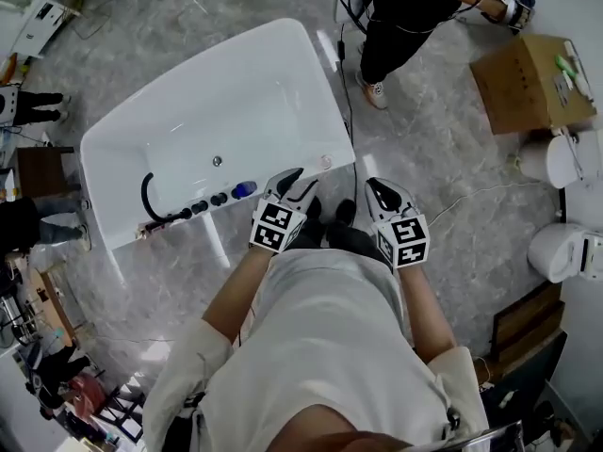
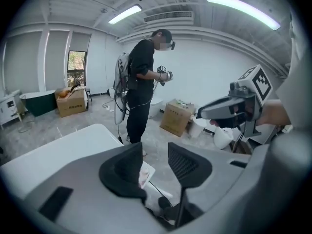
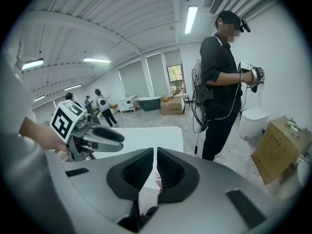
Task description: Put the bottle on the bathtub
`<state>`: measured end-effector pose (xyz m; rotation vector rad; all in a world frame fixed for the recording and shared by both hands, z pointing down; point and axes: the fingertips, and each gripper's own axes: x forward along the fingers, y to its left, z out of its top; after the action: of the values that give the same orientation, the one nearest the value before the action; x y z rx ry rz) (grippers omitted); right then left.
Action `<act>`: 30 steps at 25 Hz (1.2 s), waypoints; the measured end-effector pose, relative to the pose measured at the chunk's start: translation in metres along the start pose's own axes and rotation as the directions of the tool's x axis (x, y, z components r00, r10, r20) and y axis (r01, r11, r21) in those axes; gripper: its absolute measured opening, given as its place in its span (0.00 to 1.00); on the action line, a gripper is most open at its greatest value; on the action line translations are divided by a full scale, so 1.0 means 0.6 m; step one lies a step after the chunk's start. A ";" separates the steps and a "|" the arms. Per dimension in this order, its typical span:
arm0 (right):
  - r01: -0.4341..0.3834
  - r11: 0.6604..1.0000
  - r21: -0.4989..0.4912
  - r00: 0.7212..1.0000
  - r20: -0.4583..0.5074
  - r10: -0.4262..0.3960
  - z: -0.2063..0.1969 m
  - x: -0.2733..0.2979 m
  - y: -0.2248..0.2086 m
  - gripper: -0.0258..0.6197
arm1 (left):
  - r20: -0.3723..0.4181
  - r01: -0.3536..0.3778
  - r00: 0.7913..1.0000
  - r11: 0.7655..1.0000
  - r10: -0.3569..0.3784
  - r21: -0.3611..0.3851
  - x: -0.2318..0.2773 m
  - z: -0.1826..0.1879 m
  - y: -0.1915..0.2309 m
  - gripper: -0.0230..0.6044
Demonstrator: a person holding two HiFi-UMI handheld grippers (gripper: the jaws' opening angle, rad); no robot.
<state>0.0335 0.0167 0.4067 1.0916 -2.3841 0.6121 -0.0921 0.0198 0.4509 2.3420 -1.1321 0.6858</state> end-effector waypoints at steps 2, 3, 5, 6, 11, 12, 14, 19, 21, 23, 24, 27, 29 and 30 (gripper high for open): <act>-0.014 1.000 -0.014 1.000 0.016 0.015 0.017 -0.010 0.011 0.11 | -0.005 -0.003 1.000 1.000 0.003 0.007 -0.020 0.005 0.002 0.25; -0.022 0.999 -0.023 1.000 0.021 0.023 0.025 -0.015 0.015 0.11 | -0.003 0.006 1.000 1.000 -0.006 0.009 -0.029 0.009 0.001 0.19; -0.038 0.998 -0.046 0.999 0.025 0.039 0.040 -0.025 0.022 0.11 | 0.011 0.027 1.000 1.000 -0.028 0.011 -0.045 0.022 -0.003 0.16; -0.044 0.997 -0.057 0.999 0.028 0.046 0.046 -0.029 0.024 0.11 | 0.021 0.031 0.999 0.999 -0.032 0.015 -0.052 0.029 -0.005 0.15; -0.057 0.994 -0.095 0.997 0.049 0.061 0.075 -0.047 0.032 0.11 | 0.060 0.011 0.998 1.000 -0.012 0.019 -0.084 0.059 -0.004 0.09; -0.057 0.994 -0.096 0.996 0.057 0.062 0.081 -0.049 0.034 0.11 | 0.067 0.016 0.998 1.000 -0.017 0.017 -0.091 0.065 -0.004 0.07; -0.055 0.994 -0.097 0.995 0.074 0.063 0.093 -0.050 0.034 0.11 | 0.082 0.029 0.996 0.999 -0.031 0.021 -0.098 0.078 -0.006 0.06; -0.048 0.993 -0.108 0.993 0.099 0.059 0.108 -0.051 0.020 0.11 | 0.109 0.037 0.993 0.998 -0.042 0.049 -0.096 0.108 -0.010 0.05; -0.033 0.992 -0.125 0.993 0.111 0.047 0.113 -0.050 0.027 0.11 | 0.122 0.044 0.991 0.998 -0.048 0.042 -0.106 0.113 -0.007 0.05; -0.028 0.990 -0.135 0.991 0.123 0.045 0.120 -0.048 0.034 0.11 | 0.130 0.049 0.990 0.998 -0.053 0.033 -0.111 0.119 -0.002 0.05; -0.031 0.991 -0.131 0.991 0.128 0.048 0.123 -0.048 0.035 0.11 | 0.131 0.049 0.990 0.998 -0.053 0.032 -0.110 0.120 -0.001 0.05; -0.044 0.994 -0.103 0.989 0.136 0.058 0.124 -0.052 0.032 0.11 | 0.124 0.043 0.991 0.999 -0.045 0.019 -0.105 0.117 0.000 0.05; -0.047 0.994 -0.098 0.988 0.140 0.061 0.128 -0.054 0.026 0.11 | 0.125 0.037 0.991 0.999 -0.038 0.013 -0.102 0.119 0.000 0.05; -0.047 0.994 -0.098 0.988 0.141 0.061 0.129 -0.054 0.024 0.11 | 0.125 0.034 0.991 0.999 -0.036 0.013 -0.102 0.121 0.000 0.05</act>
<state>0.0253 0.0011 0.3235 1.0658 -2.5456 0.4468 -0.1077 0.0132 0.3578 2.4375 -1.1398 0.5399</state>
